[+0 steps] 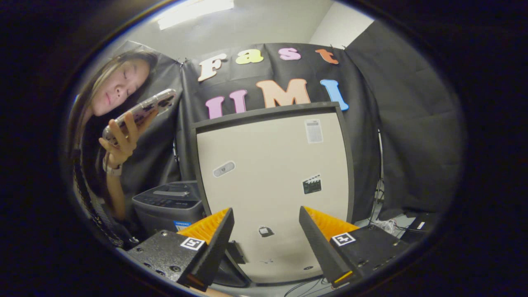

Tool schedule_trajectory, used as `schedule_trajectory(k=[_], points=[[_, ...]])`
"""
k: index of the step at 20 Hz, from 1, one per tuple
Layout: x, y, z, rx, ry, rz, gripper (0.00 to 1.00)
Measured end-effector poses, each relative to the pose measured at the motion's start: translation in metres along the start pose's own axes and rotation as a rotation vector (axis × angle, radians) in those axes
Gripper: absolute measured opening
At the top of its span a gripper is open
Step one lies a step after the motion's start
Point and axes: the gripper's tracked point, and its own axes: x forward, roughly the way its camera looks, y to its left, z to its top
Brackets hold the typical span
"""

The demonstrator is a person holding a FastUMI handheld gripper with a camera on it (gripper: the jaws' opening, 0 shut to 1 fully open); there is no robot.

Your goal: Put the clothes into the washing machine and then close the washing machine lid.

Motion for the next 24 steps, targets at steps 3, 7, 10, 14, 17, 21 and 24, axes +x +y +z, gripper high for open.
schedule_trajectory(k=[3, 7, 10, 14, 17, 21, 24], points=[[0.001, -0.002, -0.010, -0.019, 0.038, -0.009, 0.96], [0.006, 0.007, -0.039, -0.085, 0.161, 0.009, 0.96], [0.003, 0.004, -0.028, -0.077, 0.130, 0.011, 0.97], [0.000, 0.000, -0.013, -0.026, 0.058, -0.006, 0.96], [0.002, -0.001, -0.021, -0.030, 0.087, -0.007, 0.96], [0.002, -0.001, -0.020, -0.031, 0.093, -0.005, 0.96], [0.003, 0.000, -0.023, -0.030, 0.097, -0.006, 0.96]])
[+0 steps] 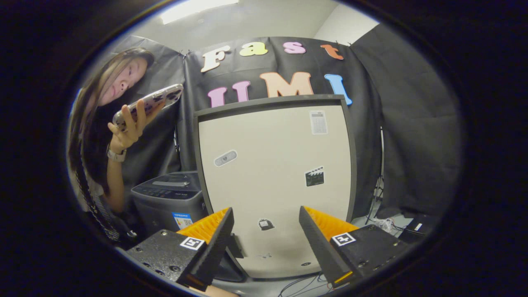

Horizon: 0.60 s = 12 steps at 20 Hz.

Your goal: Put the clothes into the washing machine and then close the washing machine lid.

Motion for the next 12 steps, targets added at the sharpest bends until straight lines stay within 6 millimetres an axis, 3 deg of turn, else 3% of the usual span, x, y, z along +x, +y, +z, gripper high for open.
schedule_trajectory(k=[12], points=[[-0.0004, 0.0002, 0.0007, 0.008, -0.001, 0.005, 0.97]])
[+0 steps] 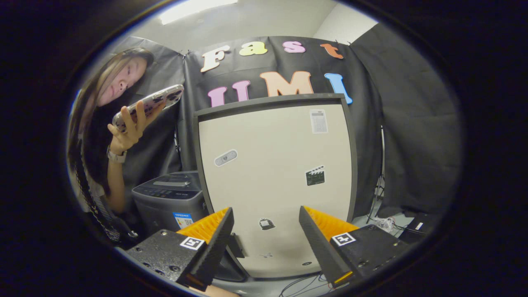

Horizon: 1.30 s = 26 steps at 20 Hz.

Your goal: Put the clothes into the washing machine and then close the washing machine lid.

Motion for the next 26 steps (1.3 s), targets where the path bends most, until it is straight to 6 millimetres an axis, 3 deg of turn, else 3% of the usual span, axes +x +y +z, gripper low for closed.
schedule_trajectory(k=[26], points=[[-0.0029, 0.0008, 0.0077, 0.014, -0.033, 0.009, 0.96]])
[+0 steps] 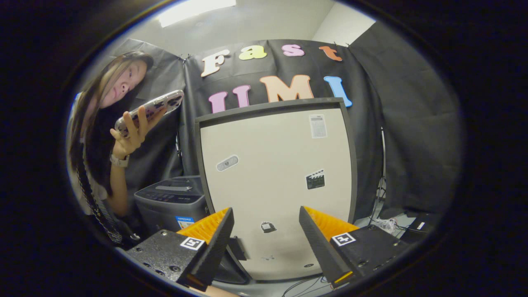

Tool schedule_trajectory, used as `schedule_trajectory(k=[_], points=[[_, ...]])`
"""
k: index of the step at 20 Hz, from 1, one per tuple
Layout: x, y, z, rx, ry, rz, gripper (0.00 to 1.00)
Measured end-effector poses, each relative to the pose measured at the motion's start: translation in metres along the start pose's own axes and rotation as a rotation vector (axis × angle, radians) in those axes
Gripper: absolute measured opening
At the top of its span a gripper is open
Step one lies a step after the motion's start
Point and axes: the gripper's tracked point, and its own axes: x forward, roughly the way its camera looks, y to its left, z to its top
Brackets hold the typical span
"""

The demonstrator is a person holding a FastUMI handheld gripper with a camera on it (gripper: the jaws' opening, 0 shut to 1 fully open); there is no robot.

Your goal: Put the clothes into the washing machine and then close the washing machine lid.

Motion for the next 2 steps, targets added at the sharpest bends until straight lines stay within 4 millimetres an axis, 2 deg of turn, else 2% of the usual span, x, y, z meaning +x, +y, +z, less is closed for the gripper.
schedule_trajectory(k=[2], points=[[-0.0001, 0.0001, 0.0001, 0.000, 0.001, 0.000, 0.96]])
